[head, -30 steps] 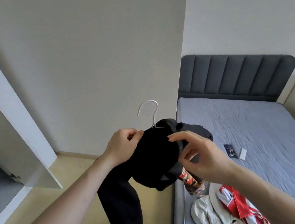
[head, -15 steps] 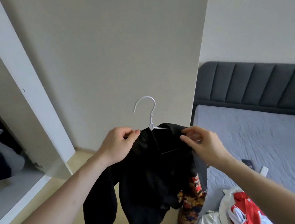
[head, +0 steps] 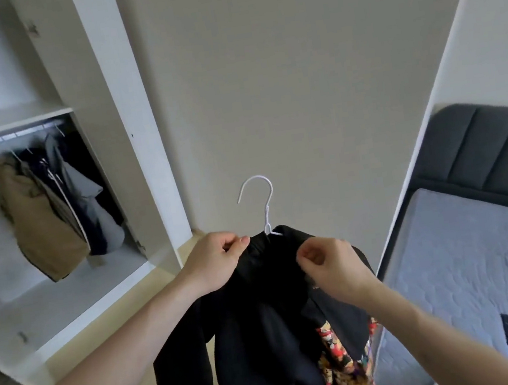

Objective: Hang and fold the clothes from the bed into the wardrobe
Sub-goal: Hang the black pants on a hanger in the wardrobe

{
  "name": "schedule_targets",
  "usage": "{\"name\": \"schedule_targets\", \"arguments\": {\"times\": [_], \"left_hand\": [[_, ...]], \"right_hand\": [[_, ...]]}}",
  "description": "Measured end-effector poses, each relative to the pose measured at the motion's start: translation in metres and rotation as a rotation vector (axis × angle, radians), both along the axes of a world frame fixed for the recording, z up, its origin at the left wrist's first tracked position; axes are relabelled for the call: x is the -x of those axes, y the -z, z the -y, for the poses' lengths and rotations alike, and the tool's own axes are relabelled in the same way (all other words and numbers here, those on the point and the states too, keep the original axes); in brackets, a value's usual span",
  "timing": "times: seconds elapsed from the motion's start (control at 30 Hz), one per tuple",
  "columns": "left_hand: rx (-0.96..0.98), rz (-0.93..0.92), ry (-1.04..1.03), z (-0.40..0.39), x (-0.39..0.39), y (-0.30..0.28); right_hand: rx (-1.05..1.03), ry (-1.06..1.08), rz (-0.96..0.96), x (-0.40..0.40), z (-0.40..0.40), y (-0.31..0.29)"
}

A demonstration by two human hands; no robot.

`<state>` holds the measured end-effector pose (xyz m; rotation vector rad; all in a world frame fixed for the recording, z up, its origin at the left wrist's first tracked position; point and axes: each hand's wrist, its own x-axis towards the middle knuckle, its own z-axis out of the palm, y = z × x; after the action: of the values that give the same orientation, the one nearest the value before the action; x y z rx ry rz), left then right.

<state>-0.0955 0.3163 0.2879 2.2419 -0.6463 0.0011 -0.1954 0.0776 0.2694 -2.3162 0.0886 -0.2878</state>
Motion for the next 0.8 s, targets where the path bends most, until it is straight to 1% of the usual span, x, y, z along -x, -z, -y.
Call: {"name": "schedule_targets", "arguments": {"times": [0.1,0.2,0.3,0.4,0.5,0.6,0.67,0.73,0.77,0.8], "left_hand": [[0.009,-0.047,-0.079,-0.018,0.000,0.003],[0.061,-0.135,-0.132,-0.037,-0.003,0.005],[0.158,-0.255,-0.165,-0.060,-0.009,0.004],[0.176,-0.287,-0.180,-0.083,-0.023,0.003],[0.167,-0.204,-0.212,-0.109,-0.047,0.001],[0.123,-0.114,-0.192,-0.138,-0.078,-0.006],[0.068,-0.060,-0.187,-0.161,-0.099,-0.014],[-0.003,0.005,-0.180,-0.187,-0.121,-0.020],[-0.033,0.035,-0.179,-0.199,-0.131,-0.022],[-0.065,0.067,-0.183,-0.212,-0.141,-0.024]], "right_hand": [[-0.126,-0.173,0.021,-0.011,-0.041,0.005],[-0.222,-0.286,0.049,-0.022,-0.083,0.017],[-0.252,-0.349,0.095,-0.041,-0.117,0.019],[-0.233,-0.405,0.090,-0.066,-0.142,0.018],[-0.166,-0.465,0.096,-0.095,-0.162,0.016],[-0.090,-0.457,0.097,-0.127,-0.169,0.011],[-0.029,-0.390,0.187,-0.150,-0.166,0.006],[-0.002,-0.255,0.305,-0.175,-0.160,-0.003],[0.017,-0.204,0.321,-0.189,-0.158,-0.007],[0.060,-0.184,0.289,-0.203,-0.157,-0.009]]}}
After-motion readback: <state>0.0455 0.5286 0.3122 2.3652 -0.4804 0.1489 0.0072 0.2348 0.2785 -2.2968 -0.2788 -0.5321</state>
